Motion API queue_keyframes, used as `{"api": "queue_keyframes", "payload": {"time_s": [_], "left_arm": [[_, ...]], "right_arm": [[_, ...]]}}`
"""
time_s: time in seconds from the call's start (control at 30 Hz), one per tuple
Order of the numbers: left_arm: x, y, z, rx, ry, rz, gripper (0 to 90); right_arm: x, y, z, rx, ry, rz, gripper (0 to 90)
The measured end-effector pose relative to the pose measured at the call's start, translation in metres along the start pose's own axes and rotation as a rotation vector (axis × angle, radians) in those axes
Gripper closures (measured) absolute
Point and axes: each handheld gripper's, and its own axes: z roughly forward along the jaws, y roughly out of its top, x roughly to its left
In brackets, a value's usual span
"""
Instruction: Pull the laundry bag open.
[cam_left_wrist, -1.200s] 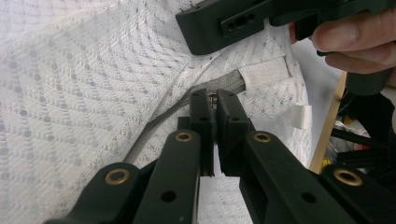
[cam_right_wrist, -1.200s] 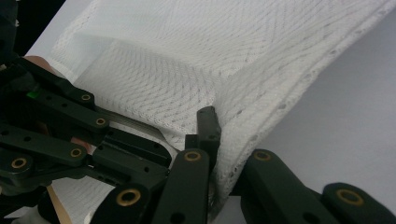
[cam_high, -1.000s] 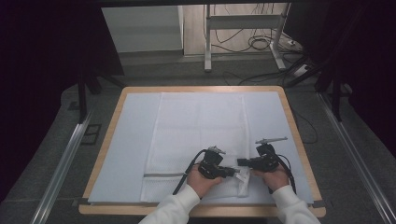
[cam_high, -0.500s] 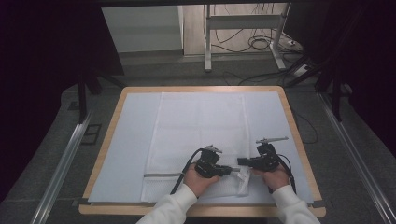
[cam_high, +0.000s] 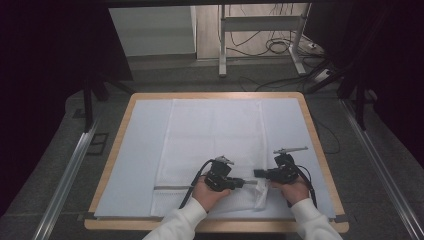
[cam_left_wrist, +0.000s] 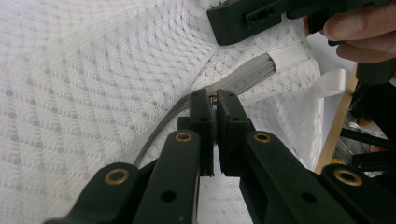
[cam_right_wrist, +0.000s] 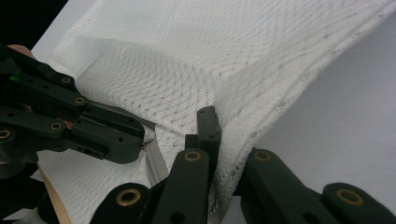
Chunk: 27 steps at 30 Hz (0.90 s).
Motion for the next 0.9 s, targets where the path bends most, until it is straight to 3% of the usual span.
{"api": "queue_keyframes", "payload": {"time_s": [0.9], "left_arm": [[0.011,-0.006,-0.008,0.011,-0.007,0.004,86.7]], "right_arm": [[0.002,-0.001,0.003,0.005,-0.007,-0.002,88.7]]}}
